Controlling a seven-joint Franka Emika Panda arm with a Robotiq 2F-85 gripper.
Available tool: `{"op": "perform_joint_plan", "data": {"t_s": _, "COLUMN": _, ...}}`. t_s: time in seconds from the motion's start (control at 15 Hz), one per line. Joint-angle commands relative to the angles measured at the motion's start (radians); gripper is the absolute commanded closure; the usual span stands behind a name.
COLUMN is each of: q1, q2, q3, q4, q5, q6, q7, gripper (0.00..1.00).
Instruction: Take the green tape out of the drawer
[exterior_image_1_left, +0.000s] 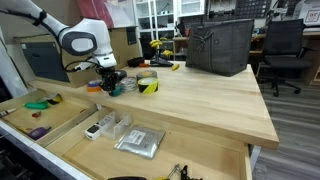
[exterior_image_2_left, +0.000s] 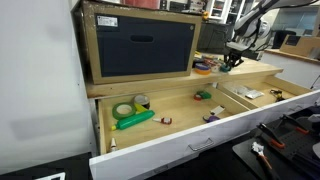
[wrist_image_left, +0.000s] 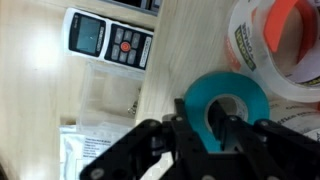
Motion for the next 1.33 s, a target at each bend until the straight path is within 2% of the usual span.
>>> {"op": "perform_joint_plan", "data": {"t_s": 0.0, "q1": 0.003, "q2": -0.003, "q3": 0.006, "q4": 0.016, "q5": 0.025, "q6": -0.021, "q7": 0.011, "gripper": 0.93}}
{"op": "perform_joint_plan", "data": {"t_s": 0.13, "q1": 0.010, "q2": -0.011, "q3": -0.003, "q4": 0.008, "q5": 0.007, "q6": -0.020, "q7": 0.022, "gripper": 0.93}}
{"op": "perform_joint_plan", "data": {"t_s": 0.2, "q1": 0.017, "q2": -0.015, "q3": -0.012, "q4": 0.001, "q5": -0.007, "q6": -0.017, "q7": 0.034, "gripper": 0.90}}
{"op": "perform_joint_plan", "data": {"t_s": 0.27, "q1": 0.018, "q2": -0.023, "q3": -0.014, "q4": -0.006, "q5": -0.013, "q6": -0.026, "q7": 0.034, "gripper": 0.47}}
{"op": "perform_joint_plan", "data": {"t_s": 0.33, "q1": 0.019, "q2": -0.029, "q3": -0.016, "q4": -0.013, "q5": -0.016, "q6": -0.030, "q7": 0.033, "gripper": 0.46}}
{"op": "perform_joint_plan", "data": {"t_s": 0.73, "q1": 0.037, "q2": -0.090, "q3": -0.021, "q4": -0.055, "q5": -0.083, "q6": 0.003, "q7": -0.010, "gripper": 0.03}}
{"op": "perform_joint_plan", "data": {"t_s": 0.8, "q1": 0.035, "q2": -0.104, "q3": -0.012, "q4": -0.059, "q5": -0.092, "q6": -0.011, "q7": -0.040, "gripper": 0.00}}
{"op": "perform_joint_plan", "data": {"t_s": 1.27, "q1": 0.067, "q2": -0.195, "q3": 0.023, "q4": -0.157, "q5": -0.218, "q6": 0.009, "q7": -0.297, "gripper": 0.00}}
